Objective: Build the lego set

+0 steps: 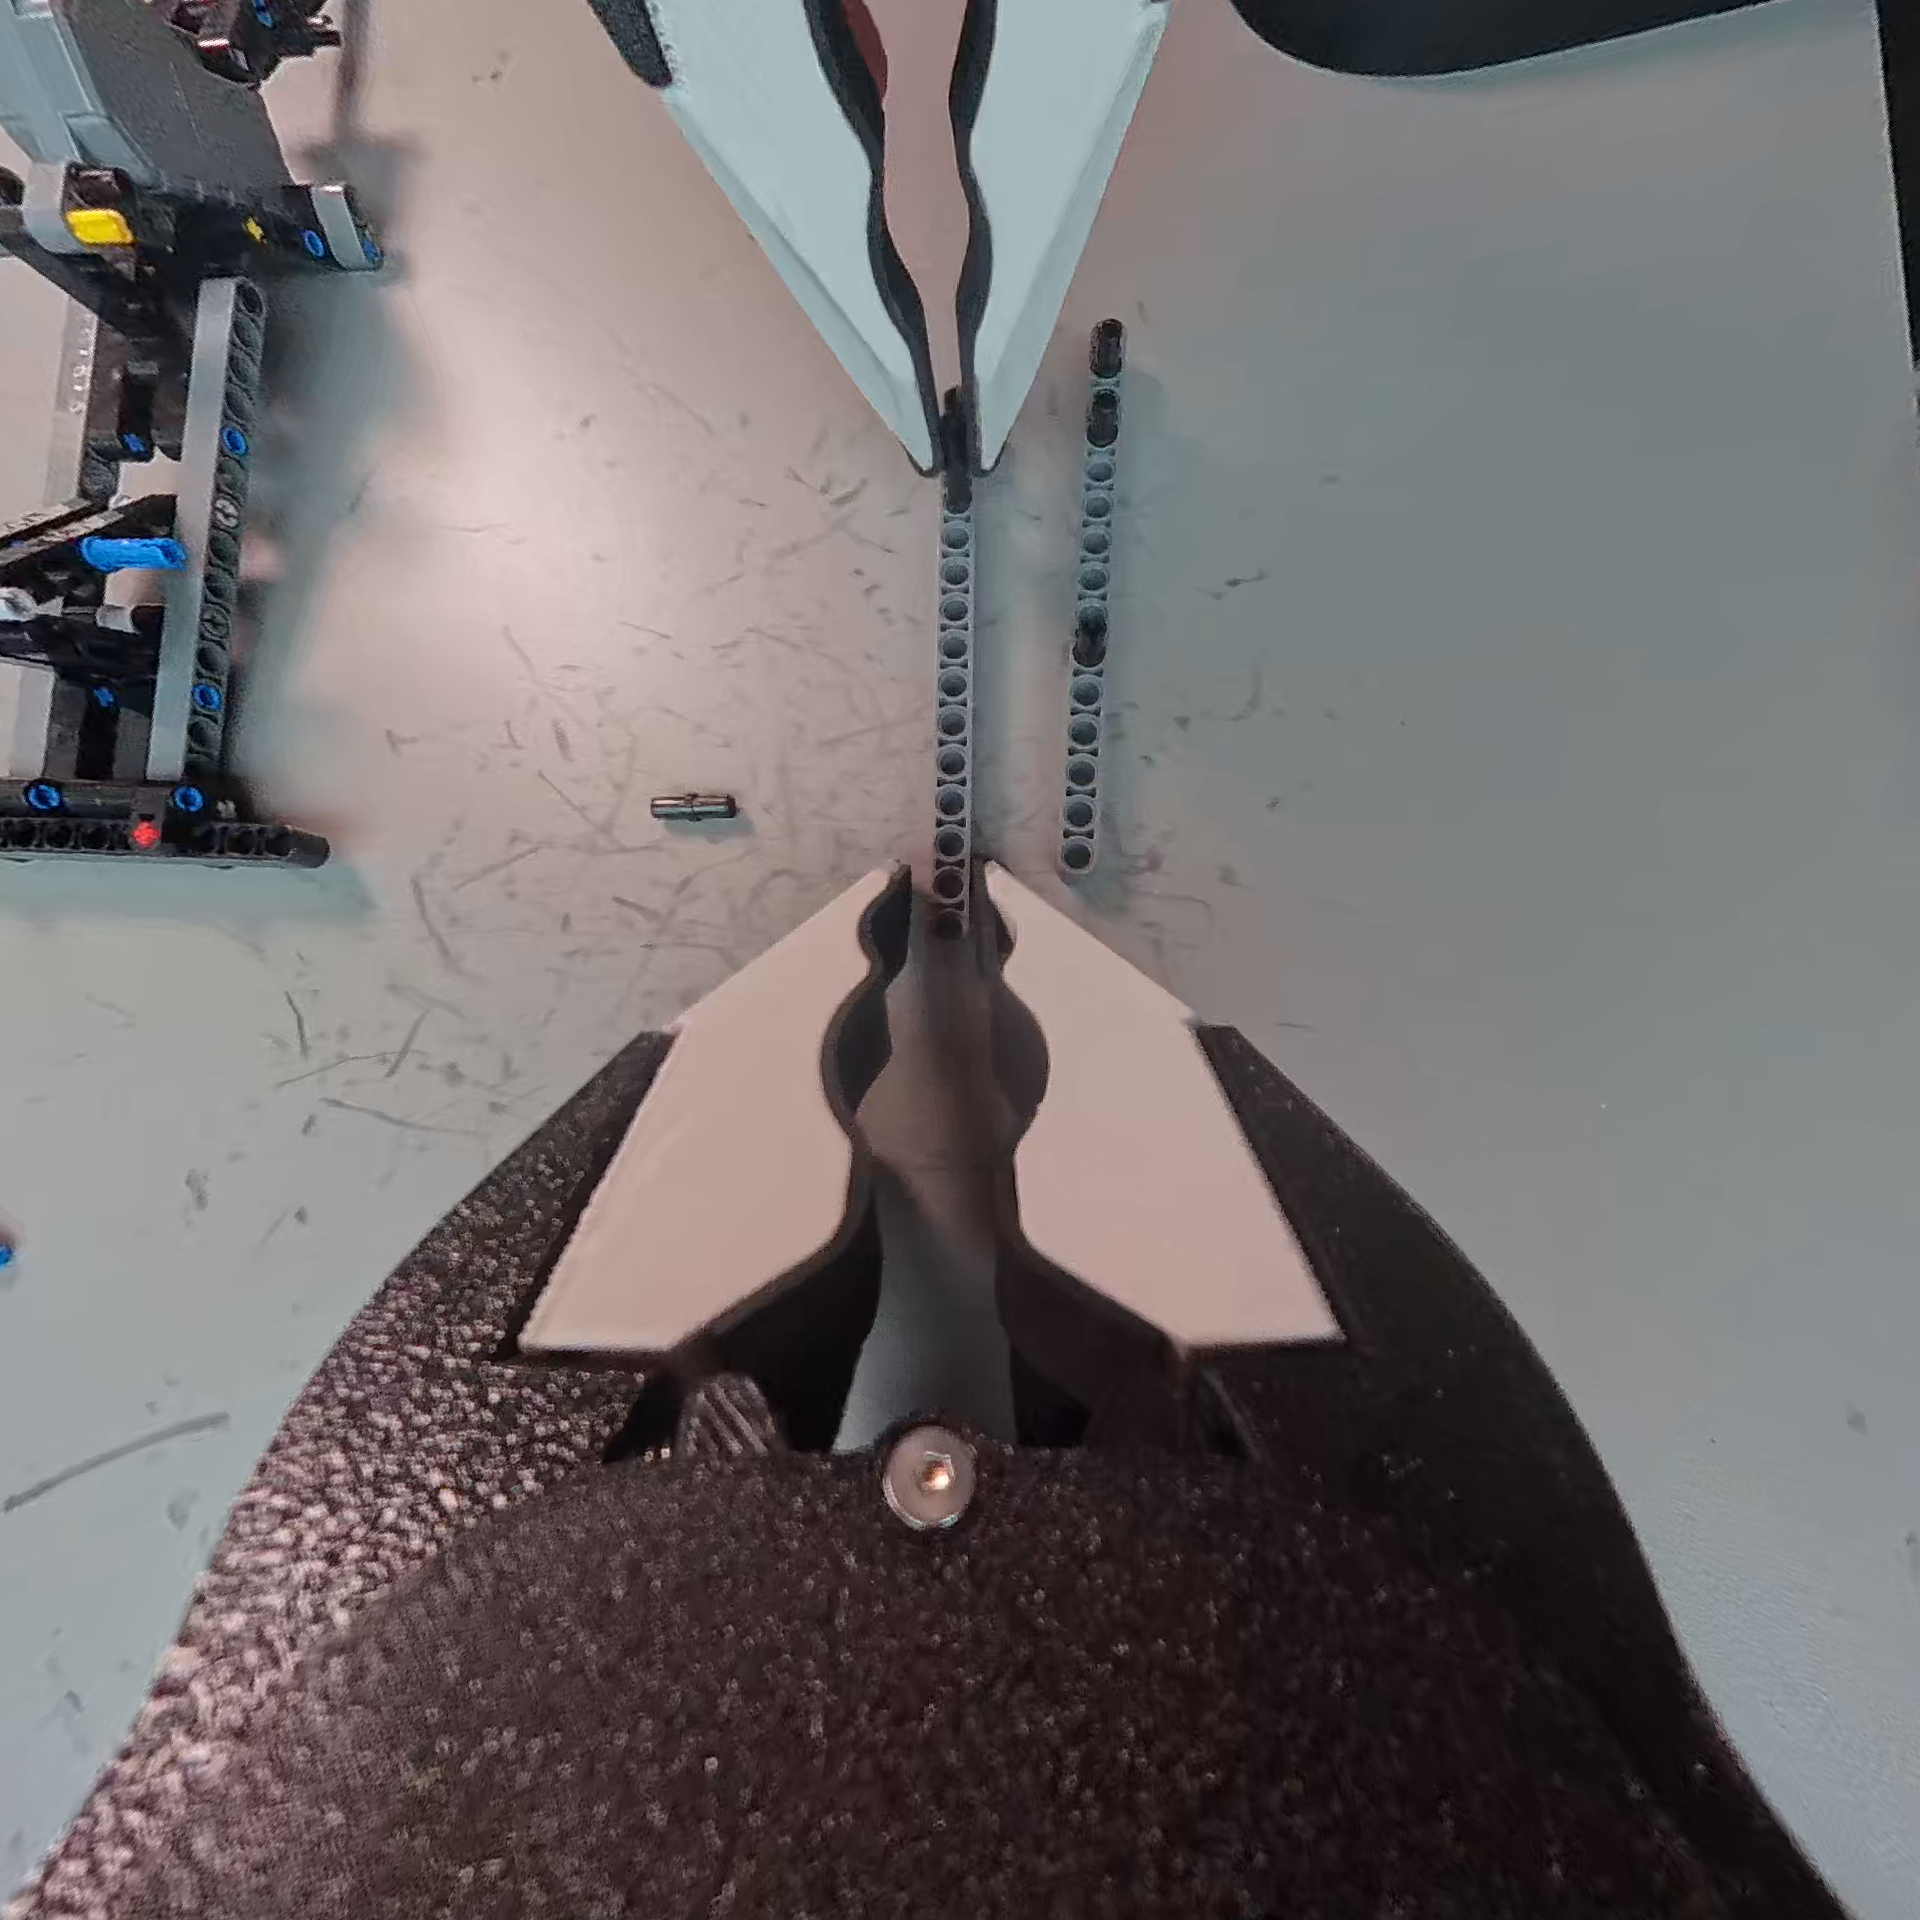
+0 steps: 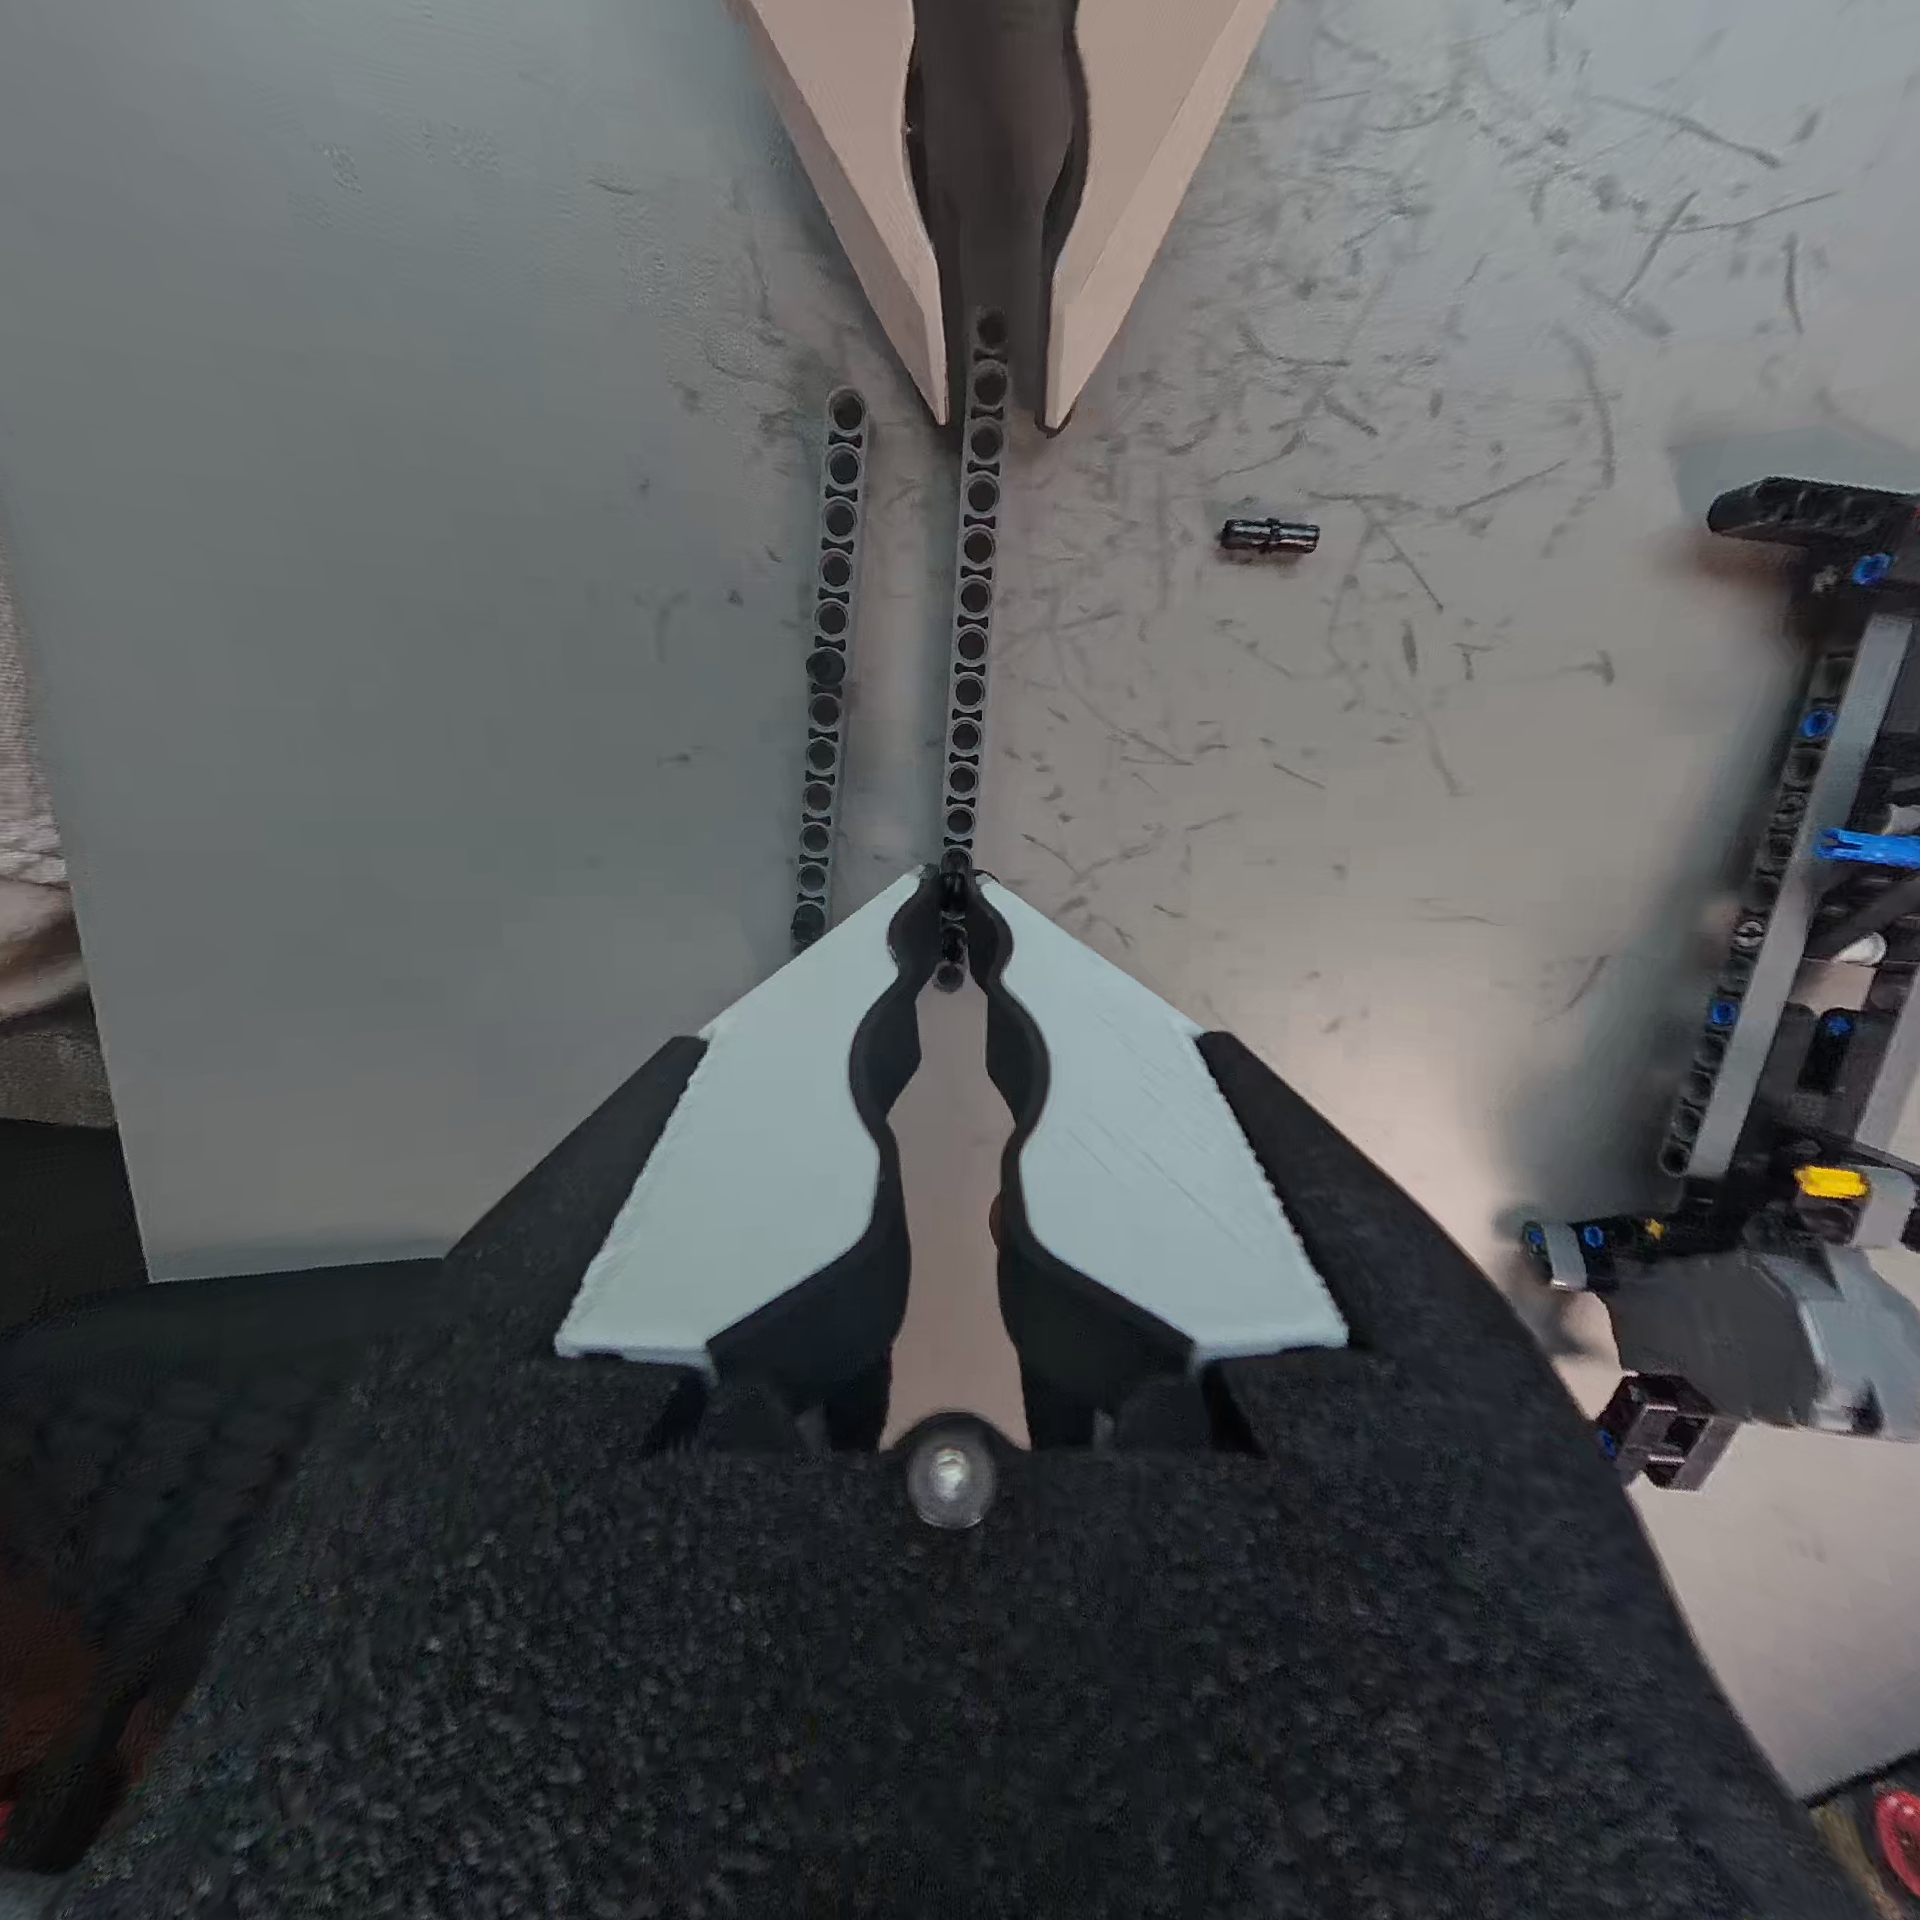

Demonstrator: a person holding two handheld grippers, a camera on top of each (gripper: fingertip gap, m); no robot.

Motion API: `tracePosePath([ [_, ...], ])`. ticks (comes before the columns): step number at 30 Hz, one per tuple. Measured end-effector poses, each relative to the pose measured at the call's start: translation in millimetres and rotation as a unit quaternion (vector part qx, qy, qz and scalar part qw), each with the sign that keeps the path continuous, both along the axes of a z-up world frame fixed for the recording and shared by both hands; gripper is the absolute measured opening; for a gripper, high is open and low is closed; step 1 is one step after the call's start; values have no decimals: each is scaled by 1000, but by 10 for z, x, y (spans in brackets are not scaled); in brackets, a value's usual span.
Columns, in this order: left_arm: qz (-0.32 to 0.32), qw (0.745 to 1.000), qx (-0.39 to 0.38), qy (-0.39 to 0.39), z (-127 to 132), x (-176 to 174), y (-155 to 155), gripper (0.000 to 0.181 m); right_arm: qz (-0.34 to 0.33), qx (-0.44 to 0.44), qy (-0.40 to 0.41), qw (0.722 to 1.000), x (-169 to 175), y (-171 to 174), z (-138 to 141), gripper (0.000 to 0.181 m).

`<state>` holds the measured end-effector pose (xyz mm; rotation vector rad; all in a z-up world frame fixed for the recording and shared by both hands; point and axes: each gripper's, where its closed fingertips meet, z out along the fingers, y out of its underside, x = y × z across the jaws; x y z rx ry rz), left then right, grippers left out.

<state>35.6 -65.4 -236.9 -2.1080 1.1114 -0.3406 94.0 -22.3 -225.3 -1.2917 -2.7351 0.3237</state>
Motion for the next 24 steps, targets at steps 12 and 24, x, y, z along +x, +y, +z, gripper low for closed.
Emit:
tracePosePath([
  [12,3,1000,-1,1,-4,22,-21,10,34,69,-23,997,3,-14,-15,4],
  [24,22,1000,-7,-1,-3,23,-21,9,101,124,-63,985,7,-11,-21,4],
])
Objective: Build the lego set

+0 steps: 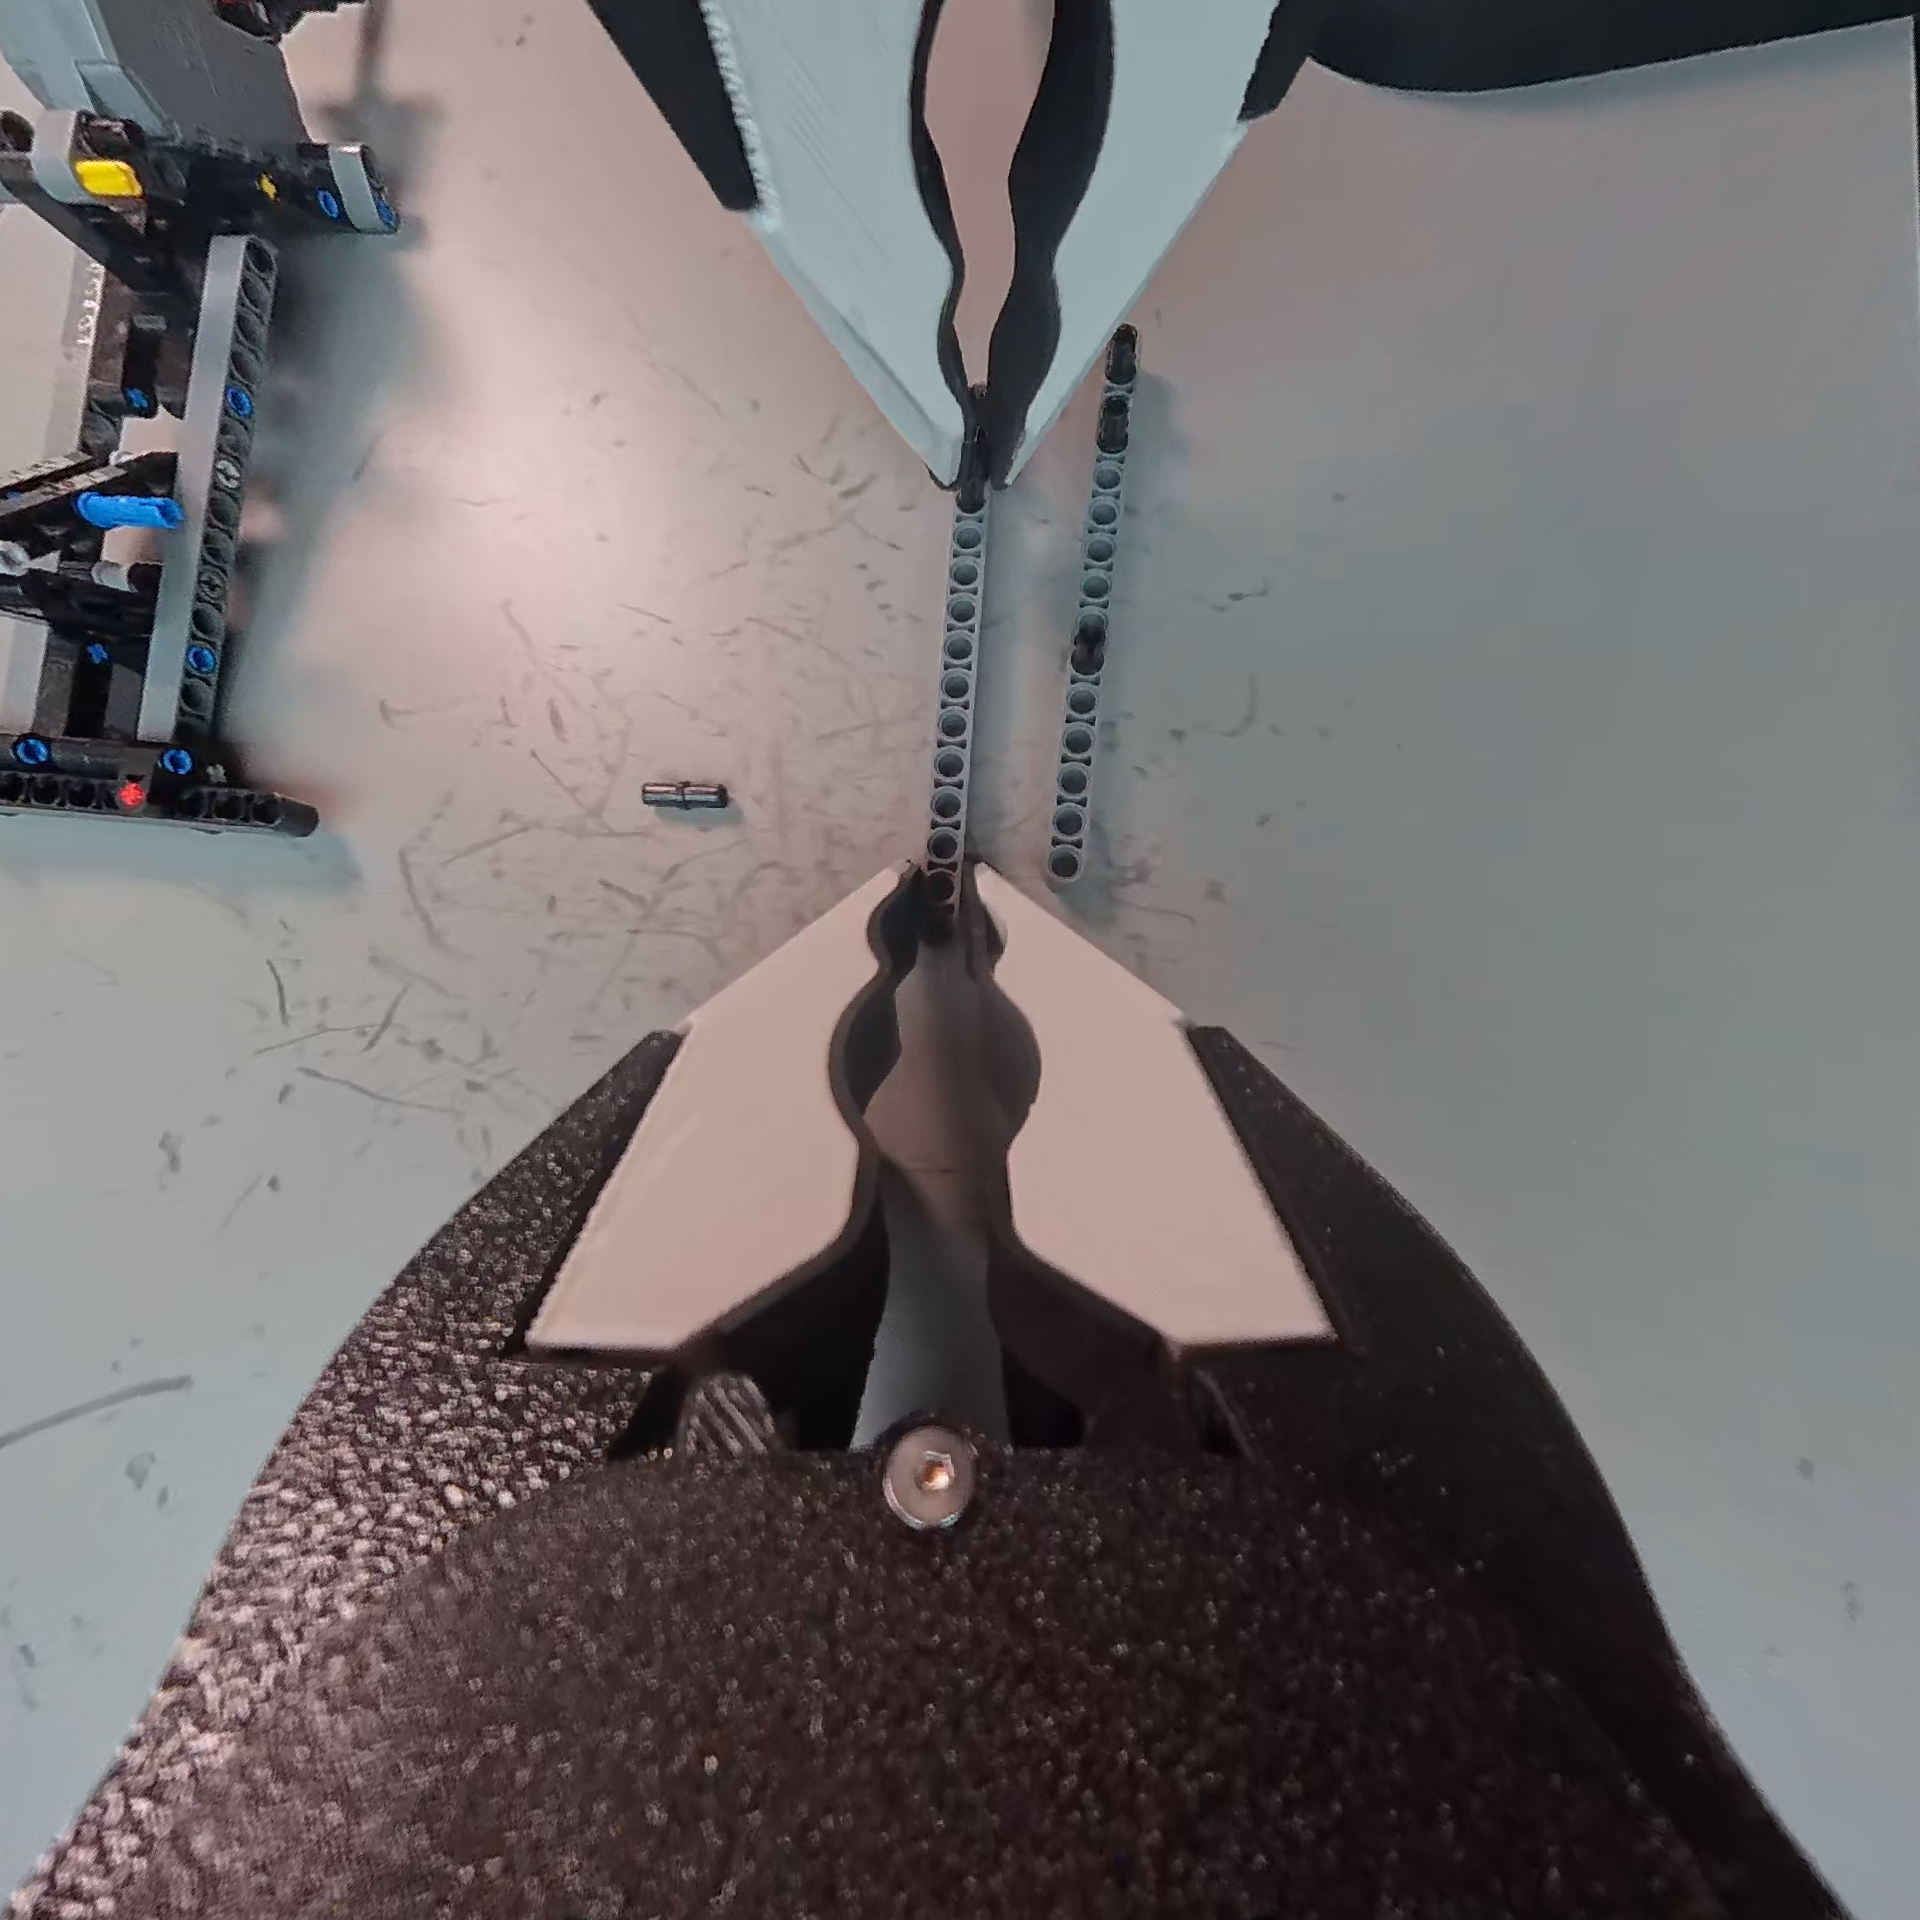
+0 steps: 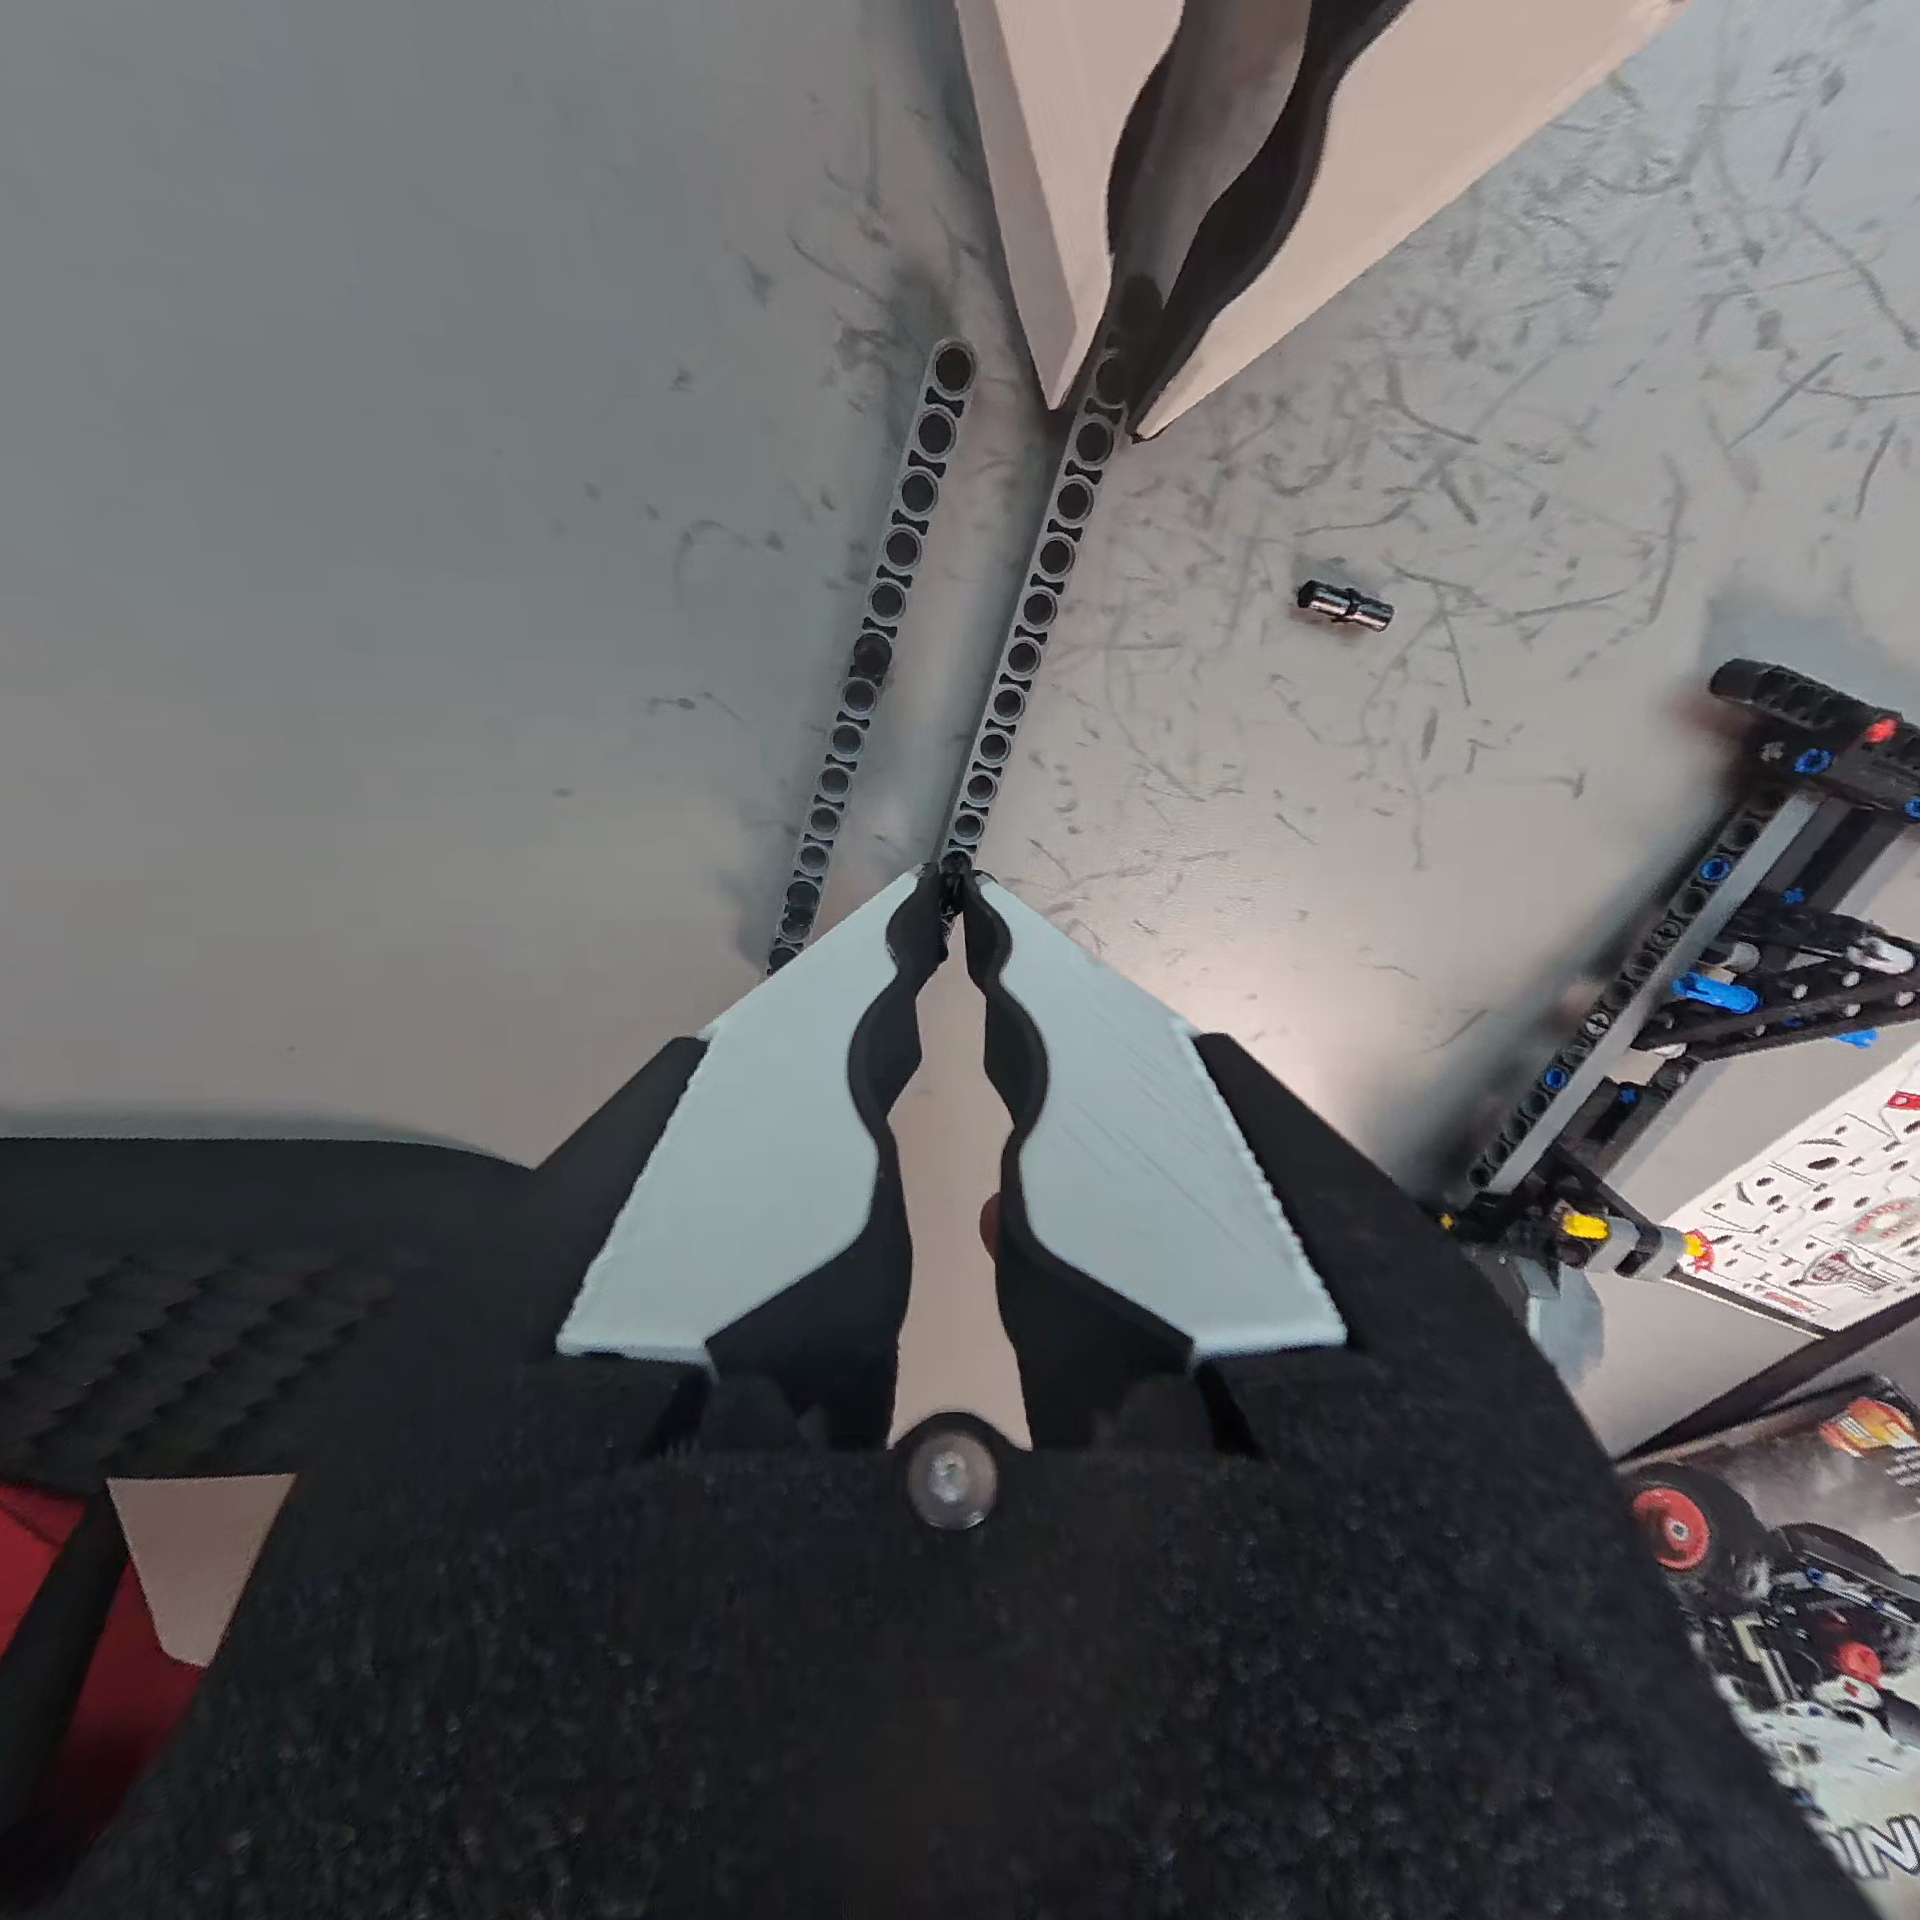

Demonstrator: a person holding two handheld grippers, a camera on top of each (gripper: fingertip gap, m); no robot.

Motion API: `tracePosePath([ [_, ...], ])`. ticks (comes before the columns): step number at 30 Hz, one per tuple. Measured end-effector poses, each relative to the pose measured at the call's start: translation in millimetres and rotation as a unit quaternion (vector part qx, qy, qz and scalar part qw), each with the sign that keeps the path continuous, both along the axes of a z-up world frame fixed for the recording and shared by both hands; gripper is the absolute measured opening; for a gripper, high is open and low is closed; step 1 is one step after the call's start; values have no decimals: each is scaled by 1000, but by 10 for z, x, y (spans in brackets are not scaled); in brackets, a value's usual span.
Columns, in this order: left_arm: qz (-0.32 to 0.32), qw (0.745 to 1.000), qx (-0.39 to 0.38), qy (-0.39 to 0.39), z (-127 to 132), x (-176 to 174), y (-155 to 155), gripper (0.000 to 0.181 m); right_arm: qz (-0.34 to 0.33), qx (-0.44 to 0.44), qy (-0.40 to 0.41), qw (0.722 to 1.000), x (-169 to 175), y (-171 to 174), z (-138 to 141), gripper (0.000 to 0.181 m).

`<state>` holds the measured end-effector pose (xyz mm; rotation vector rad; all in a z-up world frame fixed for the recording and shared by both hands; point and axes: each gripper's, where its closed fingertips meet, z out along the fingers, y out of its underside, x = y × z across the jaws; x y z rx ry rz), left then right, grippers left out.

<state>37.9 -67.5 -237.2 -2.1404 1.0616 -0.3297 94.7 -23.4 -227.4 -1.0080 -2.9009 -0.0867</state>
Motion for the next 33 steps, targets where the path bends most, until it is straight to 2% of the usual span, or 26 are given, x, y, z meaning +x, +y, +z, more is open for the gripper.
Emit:
tracePosePath([
  [10,3,1000,-3,-3,1,1,0,9,82,43,-20,996,-9,-14,-12,4],
  [12,3,1000,-3,-3,2,1,-1,9,81,41,-29,995,-9,-10,-14,4],
  [19,8,1000,-1,-2,4,-3,-4,9,28,-23,3,999,10,-26,-46,4],
  [26,8,1000,1,-1,3,0,-6,9,-43,-50,39,997,2,-20,-43,5],
  [28,11,1000,3,2,4,-3,-4,9,-55,-72,53,994,26,-28,-7,18],
  [29,11,1000,3,1,4,-4,-4,9,-67,-87,62,992,26,-37,32,19],
  [33,12,1000,1,0,2,-5,-2,9,-90,-114,94,985,5,-29,128,12],
])
